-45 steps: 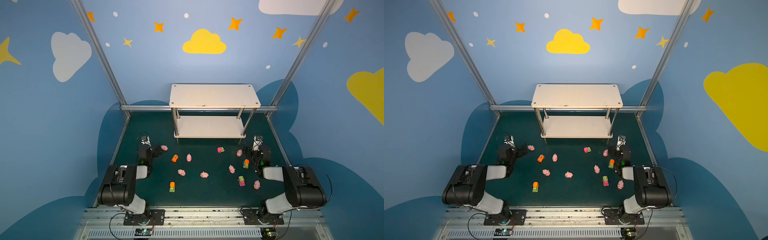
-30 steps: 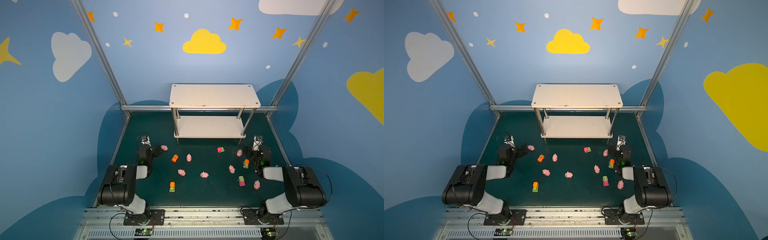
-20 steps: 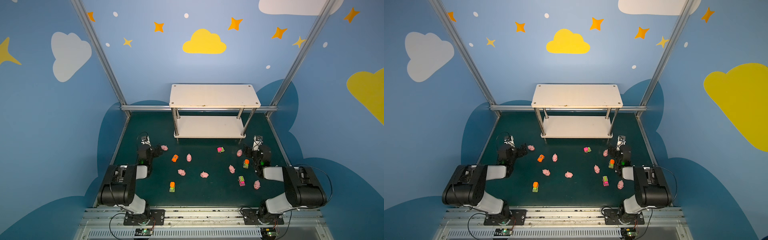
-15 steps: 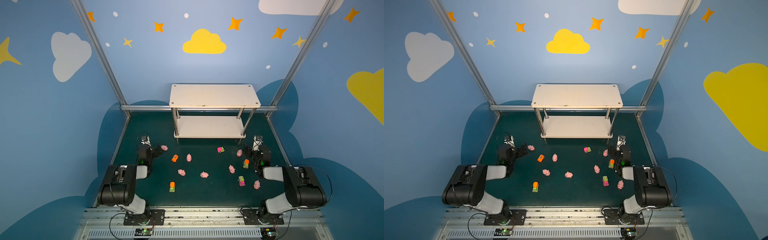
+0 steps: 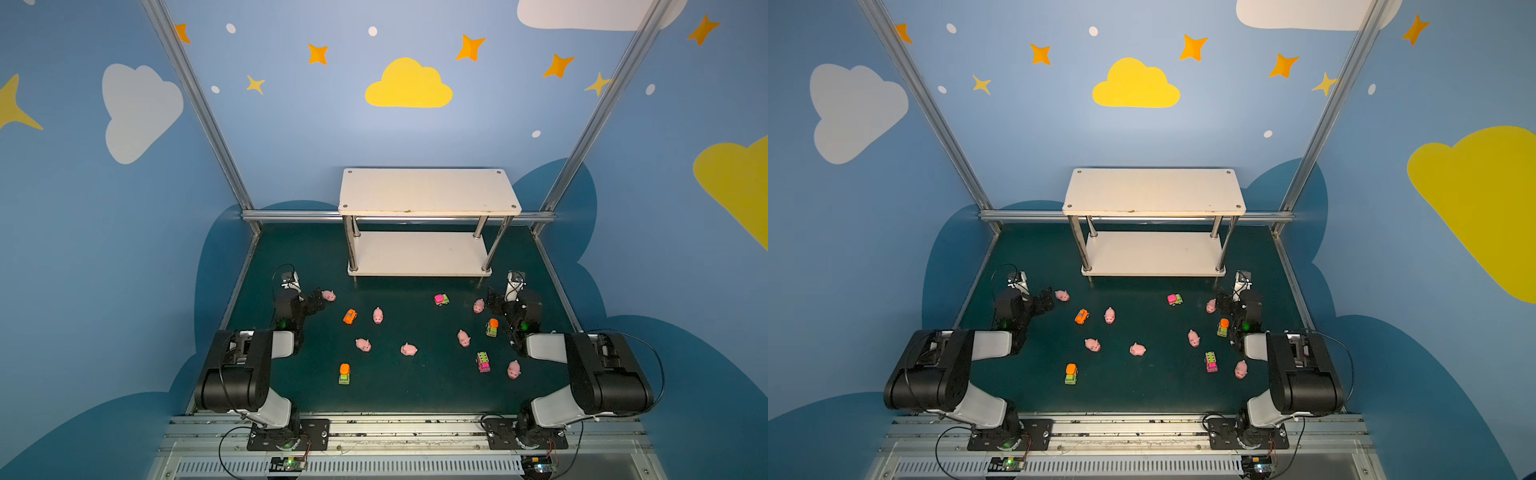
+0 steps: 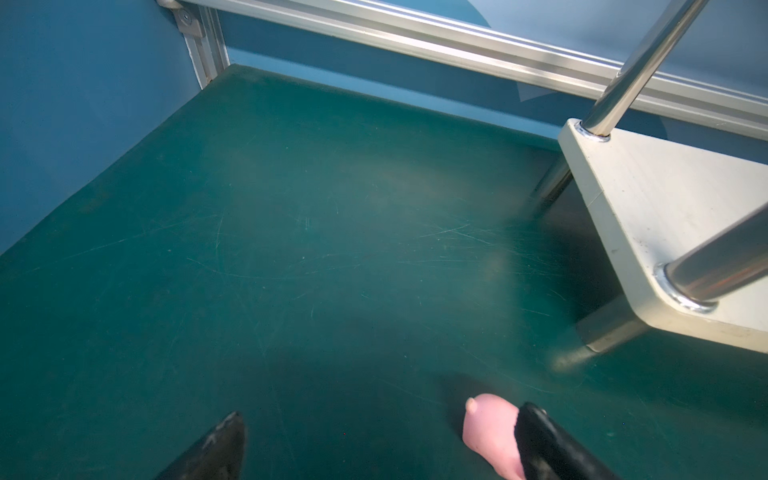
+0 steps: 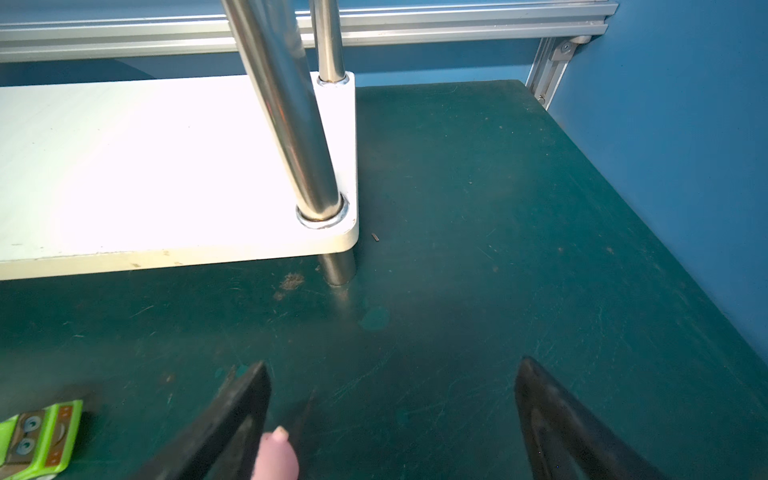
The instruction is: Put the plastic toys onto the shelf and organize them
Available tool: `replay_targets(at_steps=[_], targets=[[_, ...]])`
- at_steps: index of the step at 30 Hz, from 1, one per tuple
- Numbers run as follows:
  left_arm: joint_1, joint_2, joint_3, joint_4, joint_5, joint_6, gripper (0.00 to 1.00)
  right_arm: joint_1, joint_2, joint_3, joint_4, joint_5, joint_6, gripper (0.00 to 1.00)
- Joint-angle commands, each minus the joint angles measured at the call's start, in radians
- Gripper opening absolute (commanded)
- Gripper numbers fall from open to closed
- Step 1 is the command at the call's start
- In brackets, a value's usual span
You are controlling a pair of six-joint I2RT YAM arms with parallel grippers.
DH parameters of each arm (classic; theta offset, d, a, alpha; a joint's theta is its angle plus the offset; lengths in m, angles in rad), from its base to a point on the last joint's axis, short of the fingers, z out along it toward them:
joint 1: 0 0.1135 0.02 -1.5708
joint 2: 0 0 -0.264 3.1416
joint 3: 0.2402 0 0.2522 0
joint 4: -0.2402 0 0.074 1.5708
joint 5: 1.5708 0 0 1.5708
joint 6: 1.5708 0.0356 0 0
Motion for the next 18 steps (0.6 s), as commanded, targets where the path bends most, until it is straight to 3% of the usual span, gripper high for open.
replay_targets(at_steps=[1,9,13,18], targets=[[0.004,-0.009,0.01,-0.012,0.008,0.01,1.0,0.001,0.009,0.0,0.015,-0.001,0.002,0.91],[0.004,-0.012,0.004,-0.002,0.01,0.012,1.0,0.003,0.009,-0.002,0.018,0.001,0.001,0.9],[-0.006,-0.055,0.04,-0.098,0.024,0.031,1.0,0.006,0.006,-0.001,0.02,0.006,-0.001,0.9],[-0.032,-0.135,0.111,-0.272,-0.052,0.033,1.0,0.026,-0.066,0.077,-0.197,0.058,-0.005,0.9]])
